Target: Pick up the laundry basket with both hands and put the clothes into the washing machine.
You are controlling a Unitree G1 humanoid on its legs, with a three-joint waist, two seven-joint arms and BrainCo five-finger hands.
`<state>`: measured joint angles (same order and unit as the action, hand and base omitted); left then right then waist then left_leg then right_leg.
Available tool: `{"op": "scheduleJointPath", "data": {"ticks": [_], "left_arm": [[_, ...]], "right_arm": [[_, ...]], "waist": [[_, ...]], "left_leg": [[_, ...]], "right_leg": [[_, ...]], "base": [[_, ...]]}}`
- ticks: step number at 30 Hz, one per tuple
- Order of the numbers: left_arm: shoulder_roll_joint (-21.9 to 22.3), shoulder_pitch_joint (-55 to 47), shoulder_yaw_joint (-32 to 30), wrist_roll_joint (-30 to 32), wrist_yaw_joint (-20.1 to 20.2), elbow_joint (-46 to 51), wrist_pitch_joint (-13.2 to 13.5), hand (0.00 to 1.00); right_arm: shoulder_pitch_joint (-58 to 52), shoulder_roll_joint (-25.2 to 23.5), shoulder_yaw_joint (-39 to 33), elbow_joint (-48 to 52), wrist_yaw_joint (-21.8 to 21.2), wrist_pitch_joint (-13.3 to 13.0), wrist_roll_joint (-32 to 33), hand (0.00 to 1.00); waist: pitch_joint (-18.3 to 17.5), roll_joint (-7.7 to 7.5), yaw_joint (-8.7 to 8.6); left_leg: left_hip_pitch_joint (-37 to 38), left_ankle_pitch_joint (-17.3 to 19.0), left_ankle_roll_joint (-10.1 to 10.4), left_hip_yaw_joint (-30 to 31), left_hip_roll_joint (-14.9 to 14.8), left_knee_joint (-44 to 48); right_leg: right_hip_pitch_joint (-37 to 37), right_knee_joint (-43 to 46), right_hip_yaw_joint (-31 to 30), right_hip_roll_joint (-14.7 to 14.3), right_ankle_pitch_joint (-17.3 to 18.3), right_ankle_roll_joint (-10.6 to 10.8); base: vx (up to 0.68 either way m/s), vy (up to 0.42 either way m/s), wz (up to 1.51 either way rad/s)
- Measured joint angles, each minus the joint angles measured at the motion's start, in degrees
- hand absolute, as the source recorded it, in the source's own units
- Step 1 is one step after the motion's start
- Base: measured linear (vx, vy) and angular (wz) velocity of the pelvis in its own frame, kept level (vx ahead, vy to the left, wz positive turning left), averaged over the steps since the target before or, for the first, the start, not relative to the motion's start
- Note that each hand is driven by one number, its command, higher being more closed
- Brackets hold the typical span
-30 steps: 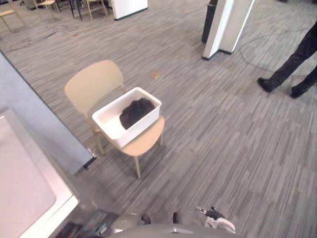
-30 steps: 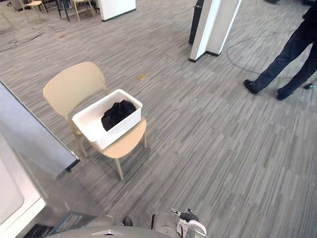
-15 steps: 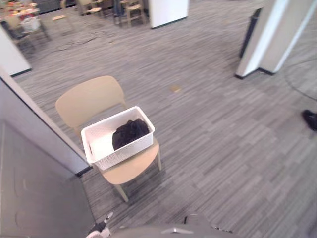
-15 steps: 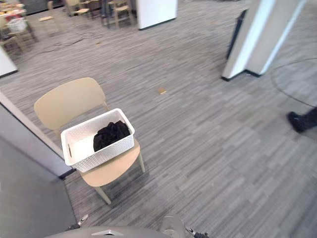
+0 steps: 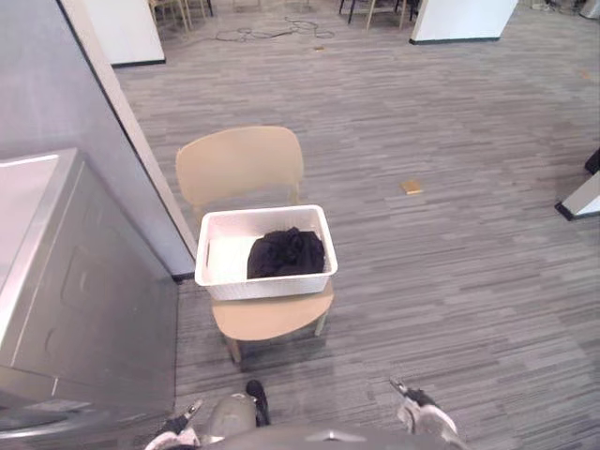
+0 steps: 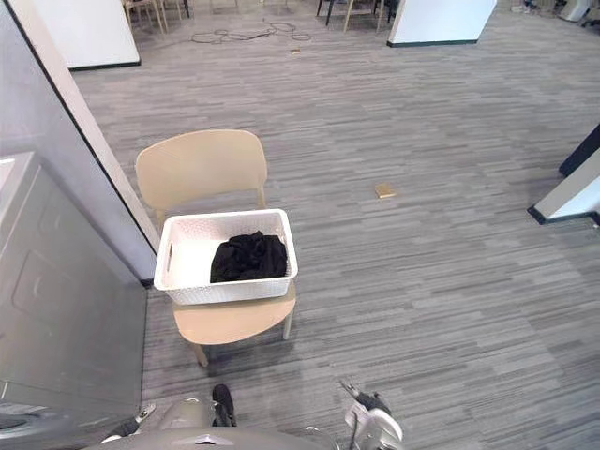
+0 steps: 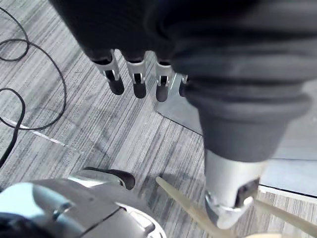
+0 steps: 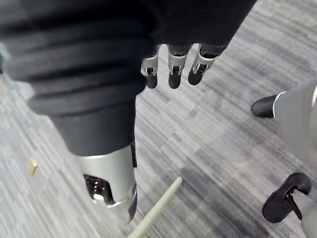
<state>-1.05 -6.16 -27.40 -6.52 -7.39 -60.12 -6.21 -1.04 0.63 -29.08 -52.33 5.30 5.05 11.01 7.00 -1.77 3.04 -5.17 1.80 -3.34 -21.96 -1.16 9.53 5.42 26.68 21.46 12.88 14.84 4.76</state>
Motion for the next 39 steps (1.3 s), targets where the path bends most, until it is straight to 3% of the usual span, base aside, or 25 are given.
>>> {"op": "scheduleJointPath", "data": {"ticks": [2,4,5,7,9,12,13,14,15,16,20,24,27,30,35,39], "left_arm": [[-0.67,0.02,2.26,0.10,-0.10,-0.64,-0.12,0.00],[-1.90,-0.16,6.42,0.60,-0.14,-1.22,-0.27,0.00],[-2.08,-0.22,6.99,0.66,-0.13,-1.18,-0.29,0.00],[-2.59,-0.39,7.59,1.19,-0.13,-0.78,-0.41,0.00],[-3.13,-0.36,9.01,2.32,-0.31,-0.36,-0.49,0.00],[-2.59,-0.19,9.58,2.30,-1.05,1.04,-0.45,0.00],[-2.69,-0.19,9.55,2.40,-1.06,1.33,-0.31,0.00],[-3.34,-0.42,9.55,3.24,-1.05,1.96,-0.33,0.00],[-3.80,-0.58,9.55,3.53,-1.06,2.32,-0.33,0.00],[-3.59,-0.63,9.62,4.34,-1.09,2.56,-0.45,0.00],[-1.28,-1.63,9.61,4.53,-1.13,2.61,-0.30,0.00],[-2.36,-1.79,9.50,6.68,-1.04,1.01,-0.15,0.00],[-3.23,-1.62,9.61,8.93,-1.24,0.25,-0.44,0.00],[-3.33,-0.99,9.95,9.14,-2.06,-0.24,-0.56,0.00],[-3.80,1.48,13.24,9.09,-2.77,0.79,-0.52,0.00],[-4.75,2.85,16.41,8.86,-3.95,1.35,-0.23,0.00]], "right_arm": [[-0.89,-0.57,2.10,0.20,-0.02,-0.10,0.10,0.00],[-2.48,-0.67,6.73,0.50,-0.22,-0.01,-0.11,0.00],[-2.94,-0.51,7.50,1.17,-0.33,0.11,-0.10,0.00],[-3.80,-0.31,8.73,2.22,-0.35,0.13,-0.12,0.00],[-5.17,-0.33,9.67,4.94,-0.20,0.18,-0.19,0.00],[-6.12,-0.56,9.91,9.76,0.39,0.24,-0.06,0.00],[-6.76,-1.01,10.12,12.24,0.94,0.13,-0.02,0.00],[-7.59,-1.70,10.45,14.66,1.33,0.14,-0.05,0.00],[-8.27,-2.18,10.84,16.07,1.42,0.19,-0.05,0.00],[-8.96,-2.14,11.91,19.29,1.50,0.31,-0.17,0.00],[-10.44,0.07,15.63,35.73,1.31,-0.24,-2.58,0.00],[-8.76,0.96,20.69,47.42,1.43,-3.36,-9.33,0.00],[-3.77,2.32,25.28,48.45,2.45,-4.88,-16.17,0.00],[2.52,5.49,29.56,48.27,3.47,-5.23,-18.18,0.00],[20.77,14.64,38.78,41.34,3.51,-5.53,-26.33,0.00],[28.68,18.19,45.92,33.65,3.11,-6.35,-27.34,0.00]], "waist": [[0.01,0.03,-0.17],[0.02,0.23,-1.18],[0.29,0.67,-1.48],[0.56,-0.08,-1.67],[0.54,-0.47,-1.91],[0.31,-0.48,-2.11],[0.27,0.13,-2.24],[-0.63,-2.35,-2.27],[-0.68,-2.78,-2.14],[-1.42,-3.34,-1.73],[-2.93,0.08,-1.91],[-2.65,-0.33,-1.35],[-1.57,-1.41,-1.32],[0.40,-1.28,-0.66],[7.48,-0.68,1.18],[11.62,-0.82,2.35]], "left_leg": [[2.58,-0.01,0.01,1.24,1.93,-2.69],[5.94,-0.03,0.04,2.70,3.07,-5.01],[6.46,-0.02,0.03,3.08,3.19,-5.33],[8.51,-0.31,0.46,3.66,3.62,-6.74],[9.34,0.16,0.73,5.50,3.51,-6.73],[8.74,0.37,1.95,7.03,1.88,-6.14],[7.63,0.82,2.78,8.15,1.25,-5.62],[7.73,0.95,3.69,9.25,1.63,-5.67],[7.72,1.03,4.18,9.47,2.00,-5.65],[8.24,1.08,5.08,10.81,1.31,-5.63],[7.90,-1.27,7.53,14.57,-2.35,-8.42],[6.99,-3.16,8.43,16.72,-4.01,-11.15],[5.03,-3.83,8.22,17.81,-3.83,-11.74],[3.23,-4.46,7.57,18.87,-2.94,-11.56],[-0.72,-6.59,6.90,21.81,-1.70,-11.50],[-2.43,-7.59,6.92,22.66,-1.66,-11.55]], "right_leg": [[-3.13,9.06,-2.65,2.30,-2.29,0.07],[-8.92,23.37,-8.09,3.81,-7.43,-0.04],[-10.25,25.89,-9.39,3.66,-7.38,0.07],[-13.63,28.89,-11.61,3.33,-4.67,0.94],[-15.00,21.90,-12.64,2.90,-1.50,0.85],[-14.97,7.17,-15.69,0.86,-0.77,0.92],[-13.61,-1.61,-17.61,-0.59,-3.58,0.92],[-12.41,-6.68,-17.69,0.03,-7.65,0.79],[-12.01,-8.18,-17.70,0.45,-9.82,1.08],[-10.90,-9.03,-16.35,0.32,-9.92,3.32],[-9.00,-12.66,-11.45,-3.52,-9.47,1.55],[-8.18,-16.21,-9.41,-6.10,-10.66,0.40],[-8.19,-19.28,-8.12,-6.41,-12.23,0.37],[-8.57,-21.45,-7.35,-6.10,-13.77,0.51],[-10.42,-22.44,-4.92,-5.19,-15.34,0.55],[-11.86,-22.10,-4.38,-5.21,-15.83,0.31]], "base": [[0.15,0.110,0.41],[0.18,0.067,0.52],[0.18,0.010,0.39],[0.13,-0.031,0.22],[0.09,-0.095,0.28],[0.11,-0.160,0.33],[0.06,-0.227,0.44],[0.07,-0.258,0.45],[0.18,-0.406,0.39],[0.17,-0.349,0.34],[0.16,-0.243,0.36],[0.14,-0.126,0.22],[0.03,-0.001,0.16],[0.01,0.027,0.21],[-0.09,0.037,0.28],[-0.07,0.002,0.10]]}}
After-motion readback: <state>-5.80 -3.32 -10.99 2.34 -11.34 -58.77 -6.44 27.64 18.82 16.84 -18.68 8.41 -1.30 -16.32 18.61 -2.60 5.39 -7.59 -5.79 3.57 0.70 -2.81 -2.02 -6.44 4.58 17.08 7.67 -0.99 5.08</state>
